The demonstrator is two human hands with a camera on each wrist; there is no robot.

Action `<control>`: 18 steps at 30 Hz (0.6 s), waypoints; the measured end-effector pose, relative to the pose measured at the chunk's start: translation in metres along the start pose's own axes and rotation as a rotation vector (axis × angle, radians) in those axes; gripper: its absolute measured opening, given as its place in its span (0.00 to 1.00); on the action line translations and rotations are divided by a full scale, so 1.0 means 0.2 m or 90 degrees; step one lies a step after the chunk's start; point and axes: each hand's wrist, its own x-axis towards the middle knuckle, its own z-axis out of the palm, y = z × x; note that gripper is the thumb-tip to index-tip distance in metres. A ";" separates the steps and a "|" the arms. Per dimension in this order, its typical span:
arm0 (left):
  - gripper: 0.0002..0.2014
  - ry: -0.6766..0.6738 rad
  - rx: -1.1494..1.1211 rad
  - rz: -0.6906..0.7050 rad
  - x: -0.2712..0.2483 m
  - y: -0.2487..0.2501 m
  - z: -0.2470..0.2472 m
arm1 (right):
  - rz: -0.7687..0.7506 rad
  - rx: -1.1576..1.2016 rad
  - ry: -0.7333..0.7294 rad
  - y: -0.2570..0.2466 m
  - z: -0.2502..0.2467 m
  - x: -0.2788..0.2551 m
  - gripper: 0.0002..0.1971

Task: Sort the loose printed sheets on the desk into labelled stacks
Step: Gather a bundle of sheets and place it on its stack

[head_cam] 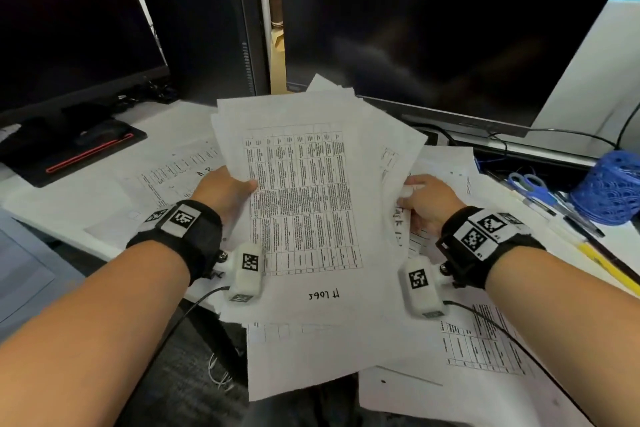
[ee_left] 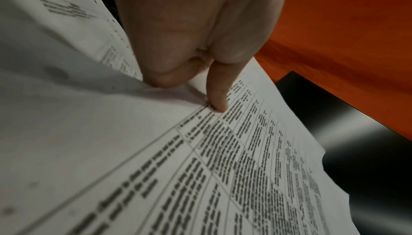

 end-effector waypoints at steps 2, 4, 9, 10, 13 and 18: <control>0.21 0.036 -0.020 -0.015 0.02 -0.02 -0.04 | -0.057 -0.036 0.035 -0.04 -0.08 0.01 0.24; 0.22 0.072 -0.075 -0.037 0.04 -0.04 -0.08 | -0.122 -0.057 0.037 -0.09 -0.17 0.02 0.19; 0.25 0.072 -0.289 -0.052 0.07 -0.03 -0.14 | -0.194 0.131 0.018 -0.19 -0.28 0.00 0.12; 0.22 0.060 -0.354 -0.049 0.07 -0.01 -0.12 | -0.200 0.155 0.005 -0.20 -0.28 0.00 0.11; 0.11 0.016 -0.500 -0.011 0.01 0.10 -0.07 | -0.241 0.132 -0.005 -0.26 -0.28 -0.01 0.11; 0.05 -0.029 -0.499 0.053 0.04 0.20 -0.08 | -0.272 -0.142 0.040 -0.39 -0.36 0.02 0.07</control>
